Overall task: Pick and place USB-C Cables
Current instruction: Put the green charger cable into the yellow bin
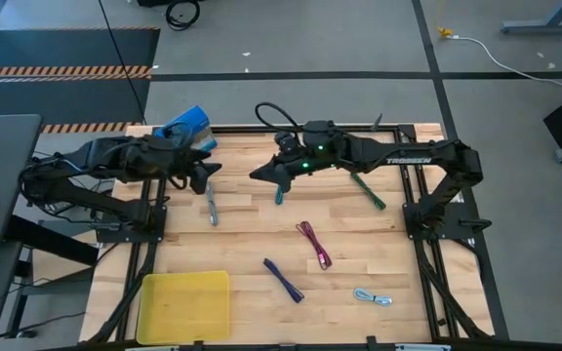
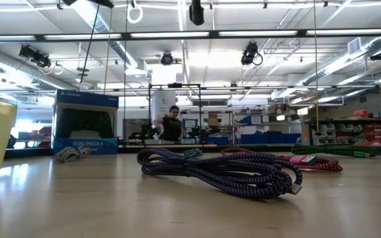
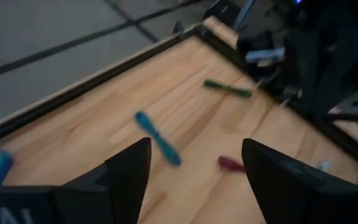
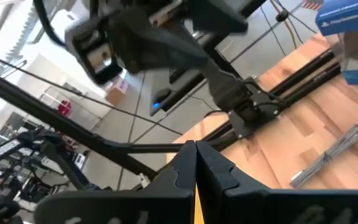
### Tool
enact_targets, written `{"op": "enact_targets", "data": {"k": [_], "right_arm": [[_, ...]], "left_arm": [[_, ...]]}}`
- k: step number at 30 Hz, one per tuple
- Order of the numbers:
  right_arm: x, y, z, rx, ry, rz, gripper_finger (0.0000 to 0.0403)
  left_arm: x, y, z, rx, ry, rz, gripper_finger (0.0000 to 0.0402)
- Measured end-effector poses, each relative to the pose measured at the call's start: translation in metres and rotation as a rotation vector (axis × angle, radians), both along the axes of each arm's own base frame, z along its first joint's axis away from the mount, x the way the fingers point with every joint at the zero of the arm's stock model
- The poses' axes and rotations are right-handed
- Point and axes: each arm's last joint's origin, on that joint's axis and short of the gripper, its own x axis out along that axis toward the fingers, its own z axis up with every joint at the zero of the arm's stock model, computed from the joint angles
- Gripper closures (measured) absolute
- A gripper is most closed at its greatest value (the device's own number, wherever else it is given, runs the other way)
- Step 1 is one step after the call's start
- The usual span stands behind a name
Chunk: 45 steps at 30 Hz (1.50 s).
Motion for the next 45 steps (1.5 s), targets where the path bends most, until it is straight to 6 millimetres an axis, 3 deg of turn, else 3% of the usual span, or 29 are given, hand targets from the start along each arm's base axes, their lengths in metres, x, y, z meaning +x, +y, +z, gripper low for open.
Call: {"op": "enact_targets", "data": {"k": [5, 11, 17, 22, 29, 38, 45], "right_arm": [[0.005, -0.018, -0.016, -0.054, 0.064, 0.010, 0.0394], [-0.018, -0.044, -0.044, -0.159, 0.403, -0.044, 0.0374], [-0.056, -0.066, -0.076, -0.254, 0.862, -0.005, 0.0292], [-0.086, -0.086, -0.095, -0.269, 1.217, -0.124, 0.0198], [-0.119, -0.102, -0.134, -0.203, 1.464, -0.199, 0.0109], [-0.156, -0.093, -0.194, -0.108, 1.652, -0.129, 0.0096], [-0.169, -0.084, -0.220, -0.054, 1.660, -0.092, 0.0108]], "left_arm": [[-0.001, 0.002, -0.009, -0.061, 0.074, 0.061, 0.0146], [0.005, 0.005, -0.015, -0.095, 0.120, 0.078, 0.0147], [0.013, 0.005, -0.022, -0.091, 0.175, 0.072, 0.0147], [0.022, 0.005, -0.028, -0.079, 0.217, 0.063, 0.0147], [0.031, 0.005, -0.032, -0.091, 0.228, 0.075, 0.0147], [0.031, 0.005, -0.032, -0.140, 0.204, 0.114, 0.0147], [0.031, 0.005, -0.033, -0.160, 0.206, 0.094, 0.0147]]}}
